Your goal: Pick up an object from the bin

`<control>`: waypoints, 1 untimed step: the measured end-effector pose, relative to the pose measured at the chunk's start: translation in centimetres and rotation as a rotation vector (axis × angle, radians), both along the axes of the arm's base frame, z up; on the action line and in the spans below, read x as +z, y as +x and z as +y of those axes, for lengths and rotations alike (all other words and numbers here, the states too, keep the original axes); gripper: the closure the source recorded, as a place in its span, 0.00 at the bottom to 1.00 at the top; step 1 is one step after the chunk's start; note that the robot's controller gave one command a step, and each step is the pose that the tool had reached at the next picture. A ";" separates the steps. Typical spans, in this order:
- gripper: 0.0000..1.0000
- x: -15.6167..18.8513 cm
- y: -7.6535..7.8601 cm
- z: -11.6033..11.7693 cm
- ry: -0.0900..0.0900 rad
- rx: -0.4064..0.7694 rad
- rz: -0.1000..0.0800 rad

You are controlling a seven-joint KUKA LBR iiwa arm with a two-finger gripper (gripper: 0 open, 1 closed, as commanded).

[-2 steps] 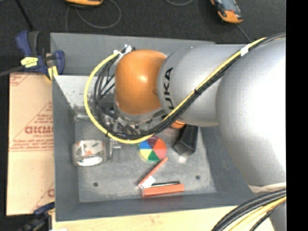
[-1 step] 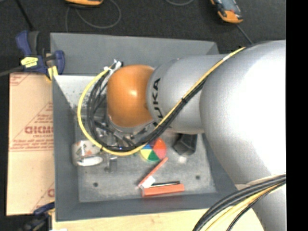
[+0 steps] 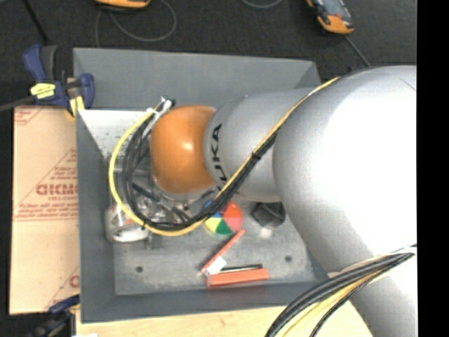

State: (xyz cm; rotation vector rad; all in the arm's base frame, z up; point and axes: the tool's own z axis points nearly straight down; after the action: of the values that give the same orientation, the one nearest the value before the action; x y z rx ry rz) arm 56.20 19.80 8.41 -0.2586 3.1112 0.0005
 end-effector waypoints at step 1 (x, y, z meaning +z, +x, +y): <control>1.00 0.0 0.0 0.0 0.000 -0.001 0.000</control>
Offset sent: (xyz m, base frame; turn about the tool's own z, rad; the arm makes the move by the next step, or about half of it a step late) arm 0.0066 0.0283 -0.0141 0.0018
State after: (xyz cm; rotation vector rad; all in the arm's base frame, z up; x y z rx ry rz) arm 56.20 19.80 8.41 -0.2576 3.1114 0.0007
